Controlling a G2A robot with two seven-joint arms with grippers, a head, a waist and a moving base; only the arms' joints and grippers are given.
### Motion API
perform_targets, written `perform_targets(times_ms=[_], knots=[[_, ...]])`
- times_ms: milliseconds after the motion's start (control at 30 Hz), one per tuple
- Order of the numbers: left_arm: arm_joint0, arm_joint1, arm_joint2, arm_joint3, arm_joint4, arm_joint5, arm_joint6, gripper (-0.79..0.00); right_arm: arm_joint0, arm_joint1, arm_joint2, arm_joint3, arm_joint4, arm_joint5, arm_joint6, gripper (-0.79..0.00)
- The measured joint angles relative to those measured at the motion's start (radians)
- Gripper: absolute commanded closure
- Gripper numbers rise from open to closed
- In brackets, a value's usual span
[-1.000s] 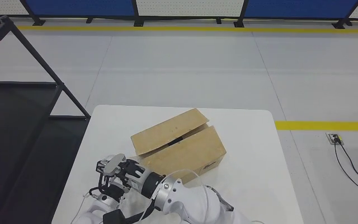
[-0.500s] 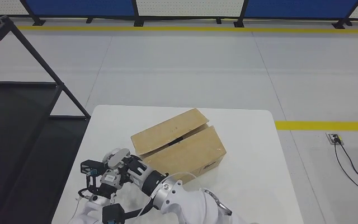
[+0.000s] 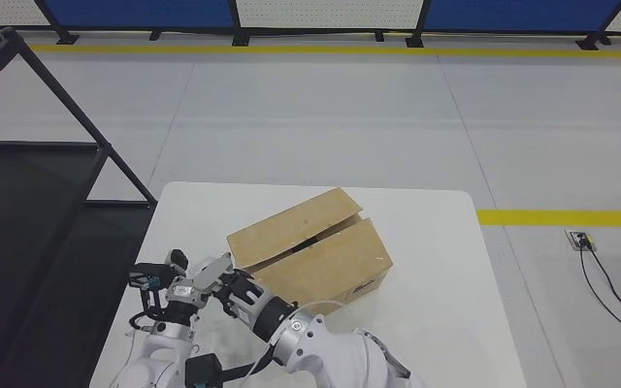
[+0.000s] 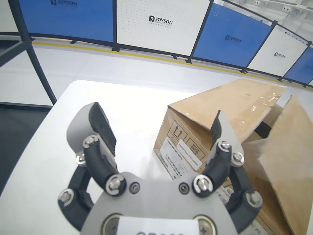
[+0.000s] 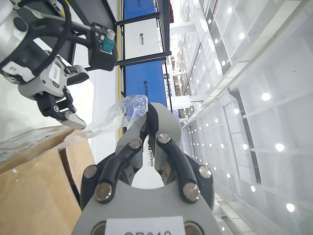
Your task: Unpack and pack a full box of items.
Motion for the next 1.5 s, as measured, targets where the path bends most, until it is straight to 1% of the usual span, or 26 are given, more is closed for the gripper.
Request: perform_targets(times_ms=[100,233,400,667,867,1167,1367,1500], knots=[[-0.037,0.001,0.018,0.036,0.046,-0.018,-0.035,-0.785,0.001,-0.001,0.002,0.003,0.004,-0.001,-0.007,0.0],[-0.066,0.001,0.036,0.078,0.064,-0.036,-0.052,-0.785,0.005,-0.002,-0.001,0.007,0.013,-0.005,-0.027,0.0],[-0.08,-0.001,0.045,0.101,0.058,-0.035,-0.049,-0.785,0.022,-0.006,-0.01,0.023,0.024,-0.012,-0.055,0.0],[-0.082,-0.003,0.045,0.104,0.043,-0.033,-0.044,-0.785,0.059,-0.014,-0.023,0.059,0.05,-0.027,-0.093,0.0],[-0.07,-0.005,0.039,0.089,0.015,-0.034,-0.017,-0.785,0.07,-0.02,-0.023,0.073,0.067,-0.009,-0.087,0.0],[-0.043,-0.005,0.034,0.071,0.019,-0.043,-0.003,-0.785,0.07,-0.024,-0.009,0.071,0.056,-0.015,-0.026,0.0],[0.001,-0.007,0.007,0.046,-0.032,-0.024,0.059,-0.785,0.046,-0.022,0.01,0.047,0.044,-0.013,0.007,0.0],[0.042,-0.006,-0.02,0.018,-0.069,-0.059,0.092,-0.785,0.016,-0.017,0.026,0.025,0.019,0.006,0.032,0.0]])
